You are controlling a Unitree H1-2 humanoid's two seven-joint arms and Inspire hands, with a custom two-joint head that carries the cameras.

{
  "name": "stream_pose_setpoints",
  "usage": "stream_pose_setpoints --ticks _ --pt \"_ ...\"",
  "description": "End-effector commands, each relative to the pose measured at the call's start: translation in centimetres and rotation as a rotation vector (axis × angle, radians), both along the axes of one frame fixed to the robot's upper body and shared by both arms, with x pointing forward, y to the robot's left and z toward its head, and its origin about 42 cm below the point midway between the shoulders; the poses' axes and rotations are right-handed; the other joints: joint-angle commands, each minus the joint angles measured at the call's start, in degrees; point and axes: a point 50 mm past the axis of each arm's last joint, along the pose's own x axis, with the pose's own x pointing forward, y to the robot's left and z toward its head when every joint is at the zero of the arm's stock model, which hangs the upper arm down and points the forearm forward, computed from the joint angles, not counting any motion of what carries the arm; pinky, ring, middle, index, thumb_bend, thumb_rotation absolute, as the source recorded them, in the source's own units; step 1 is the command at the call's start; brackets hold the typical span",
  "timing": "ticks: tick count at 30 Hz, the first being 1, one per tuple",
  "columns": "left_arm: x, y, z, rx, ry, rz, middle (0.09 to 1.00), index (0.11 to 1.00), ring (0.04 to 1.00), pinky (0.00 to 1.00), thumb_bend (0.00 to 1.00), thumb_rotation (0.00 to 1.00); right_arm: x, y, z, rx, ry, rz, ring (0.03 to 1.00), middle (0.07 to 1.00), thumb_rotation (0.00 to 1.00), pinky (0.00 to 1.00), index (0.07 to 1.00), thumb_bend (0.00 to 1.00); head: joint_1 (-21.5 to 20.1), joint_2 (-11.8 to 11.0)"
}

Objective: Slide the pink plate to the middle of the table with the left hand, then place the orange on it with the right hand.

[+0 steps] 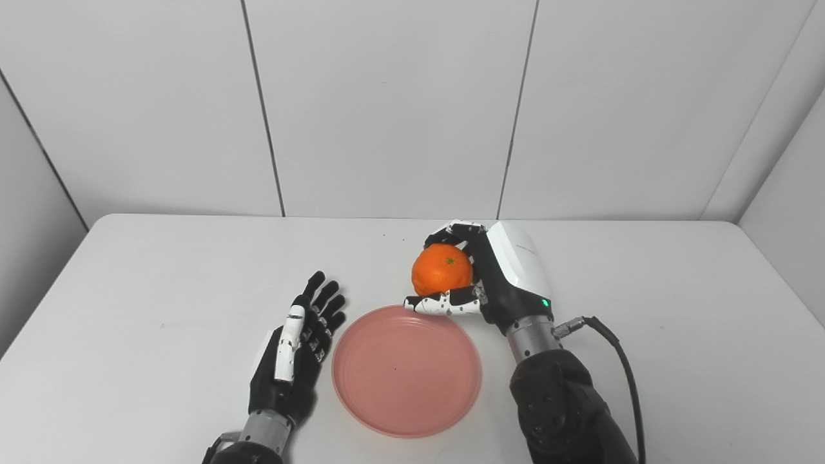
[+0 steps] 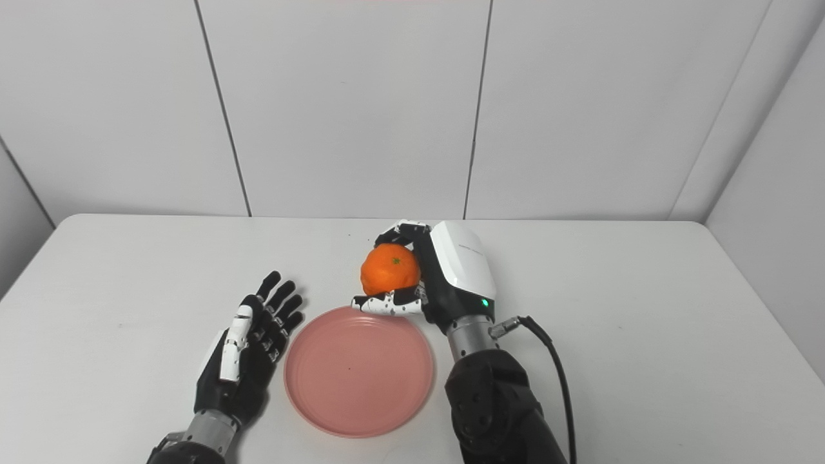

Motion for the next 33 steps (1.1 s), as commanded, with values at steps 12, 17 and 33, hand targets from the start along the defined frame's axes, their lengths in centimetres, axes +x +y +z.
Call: stream_pose_setpoints --ticks 12,17,33 --pt "-0.6 -2.3 -1.5 0.029 0.086 0.018 0.941 0.937 0.930 0.94 0.37 1.00 -0.8 1.8 -0.7 -0.005 -0.045 0.100 0.343 0.450 0.13 0.26 0.487 0.52 4.8 0.7" --pt "-0.4 -2.7 -1.4 0.022 0.083 0.019 0.940 0.928 0.928 0.93 0.37 1.00 -0.6 1.9 -1.4 -0.026 -0.038 0.115 0.359 0.460 0.13 0.27 0.487 0.52 5.7 1.0" --pt "-0.3 -3.3 -1.2 0.022 0.090 0.047 0.934 0.925 0.928 0.93 0.37 1.00 -0.2 2.2 -4.0 -0.101 0.029 0.143 0.306 0.416 0.13 0.21 0.488 0.52 6.3 1.3"
